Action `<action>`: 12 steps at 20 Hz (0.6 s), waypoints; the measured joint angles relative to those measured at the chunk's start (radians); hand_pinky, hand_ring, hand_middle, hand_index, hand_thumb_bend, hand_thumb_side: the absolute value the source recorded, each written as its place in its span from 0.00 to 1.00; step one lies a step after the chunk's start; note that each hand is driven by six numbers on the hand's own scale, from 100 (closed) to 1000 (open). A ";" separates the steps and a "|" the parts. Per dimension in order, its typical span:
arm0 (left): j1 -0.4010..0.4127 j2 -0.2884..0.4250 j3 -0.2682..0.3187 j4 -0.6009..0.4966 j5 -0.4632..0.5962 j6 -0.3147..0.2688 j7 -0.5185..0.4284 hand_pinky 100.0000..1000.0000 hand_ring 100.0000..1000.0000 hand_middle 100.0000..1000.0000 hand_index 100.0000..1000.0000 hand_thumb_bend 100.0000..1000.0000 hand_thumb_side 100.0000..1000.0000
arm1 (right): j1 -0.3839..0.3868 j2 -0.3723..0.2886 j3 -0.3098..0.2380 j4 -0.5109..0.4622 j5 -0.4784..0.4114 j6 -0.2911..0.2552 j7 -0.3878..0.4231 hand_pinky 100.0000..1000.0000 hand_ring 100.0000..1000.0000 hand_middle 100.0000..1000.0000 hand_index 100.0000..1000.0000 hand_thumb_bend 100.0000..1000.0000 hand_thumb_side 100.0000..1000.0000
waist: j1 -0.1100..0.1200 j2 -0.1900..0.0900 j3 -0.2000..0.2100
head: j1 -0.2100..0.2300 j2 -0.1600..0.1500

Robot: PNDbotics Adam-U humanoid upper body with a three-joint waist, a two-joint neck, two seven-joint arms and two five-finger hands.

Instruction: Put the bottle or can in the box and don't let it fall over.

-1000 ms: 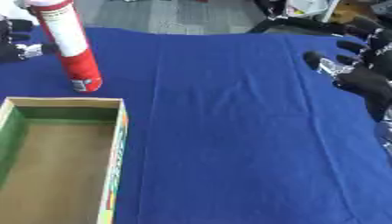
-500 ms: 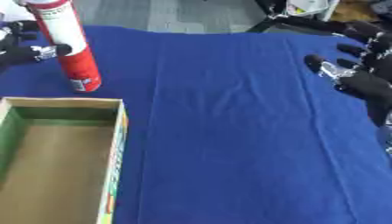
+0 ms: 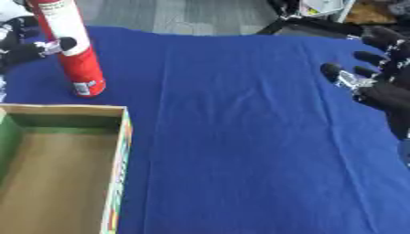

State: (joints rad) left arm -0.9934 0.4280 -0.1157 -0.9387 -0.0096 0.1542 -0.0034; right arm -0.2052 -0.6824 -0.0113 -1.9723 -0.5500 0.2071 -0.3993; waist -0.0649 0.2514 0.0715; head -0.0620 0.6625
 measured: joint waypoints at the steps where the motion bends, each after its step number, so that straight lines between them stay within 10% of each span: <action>1: -0.003 0.000 -0.001 0.000 0.003 -0.007 -0.007 0.80 0.96 0.87 0.84 0.88 0.28 | -0.003 0.000 0.000 -0.001 0.000 0.000 0.000 0.86 0.87 0.87 0.90 0.58 0.00 | 0.000 0.005 -0.003 | 0.002 -0.002; 12: -0.020 -0.016 -0.004 -0.002 -0.026 -0.038 -0.043 0.81 0.96 0.89 0.82 0.88 0.25 | -0.014 0.000 0.002 -0.003 0.000 0.002 0.002 0.87 0.87 0.87 0.90 0.58 0.00 | 0.002 0.012 -0.011 | 0.012 -0.006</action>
State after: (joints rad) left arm -1.0139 0.4117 -0.1197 -0.9408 -0.0358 0.1157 -0.0465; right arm -0.2194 -0.6820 -0.0091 -1.9755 -0.5500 0.2092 -0.3972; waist -0.0633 0.2633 0.0608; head -0.0503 0.6565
